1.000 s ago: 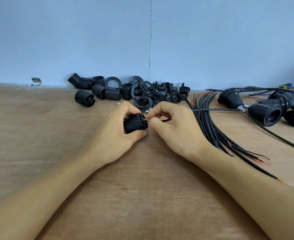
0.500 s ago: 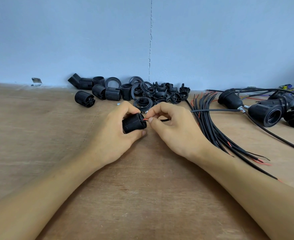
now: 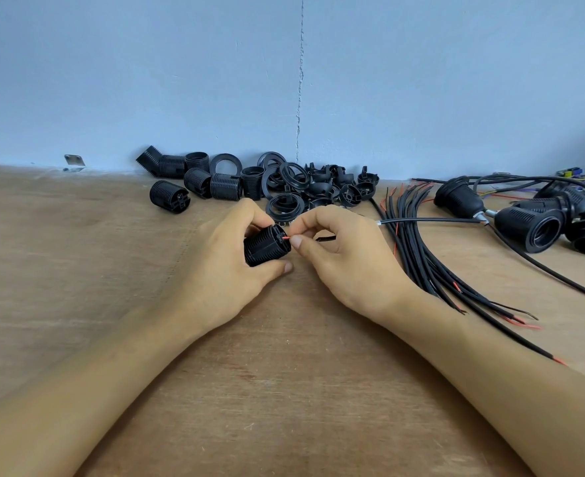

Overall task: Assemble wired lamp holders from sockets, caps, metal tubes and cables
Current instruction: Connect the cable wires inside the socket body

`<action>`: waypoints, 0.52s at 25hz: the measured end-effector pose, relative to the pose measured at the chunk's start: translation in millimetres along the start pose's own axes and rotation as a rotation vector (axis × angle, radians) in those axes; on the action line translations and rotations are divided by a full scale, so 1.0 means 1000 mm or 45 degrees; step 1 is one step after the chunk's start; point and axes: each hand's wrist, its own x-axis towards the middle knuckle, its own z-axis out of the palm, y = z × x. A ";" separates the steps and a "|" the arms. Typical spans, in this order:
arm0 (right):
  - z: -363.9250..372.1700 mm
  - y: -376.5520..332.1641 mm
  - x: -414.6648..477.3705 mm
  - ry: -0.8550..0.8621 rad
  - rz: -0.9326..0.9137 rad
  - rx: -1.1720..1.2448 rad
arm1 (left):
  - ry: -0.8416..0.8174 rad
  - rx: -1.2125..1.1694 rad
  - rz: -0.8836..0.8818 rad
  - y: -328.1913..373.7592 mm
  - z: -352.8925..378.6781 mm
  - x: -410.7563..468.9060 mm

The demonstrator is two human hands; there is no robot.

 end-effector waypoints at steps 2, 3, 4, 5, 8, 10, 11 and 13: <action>0.000 0.001 0.000 0.001 -0.035 -0.033 | -0.017 -0.023 -0.008 0.003 -0.001 -0.001; 0.000 0.001 0.000 0.001 -0.058 -0.047 | -0.026 -0.033 -0.008 0.004 -0.002 -0.002; 0.000 0.001 0.000 0.001 -0.081 -0.061 | -0.028 -0.036 -0.007 0.005 -0.002 -0.002; 0.000 0.002 0.000 0.001 -0.101 -0.072 | -0.028 -0.039 -0.006 0.006 -0.003 -0.003; 0.000 0.002 0.000 -0.003 -0.136 -0.067 | -0.038 -0.076 -0.027 0.007 -0.004 -0.003; 0.001 0.003 0.000 0.000 -0.142 -0.056 | -0.045 -0.093 -0.033 0.007 -0.004 -0.003; 0.001 0.003 0.000 0.006 -0.135 -0.045 | -0.049 -0.098 -0.030 0.007 -0.004 -0.003; 0.002 0.004 0.000 0.023 -0.104 0.001 | -0.058 -0.108 -0.021 0.007 -0.004 -0.003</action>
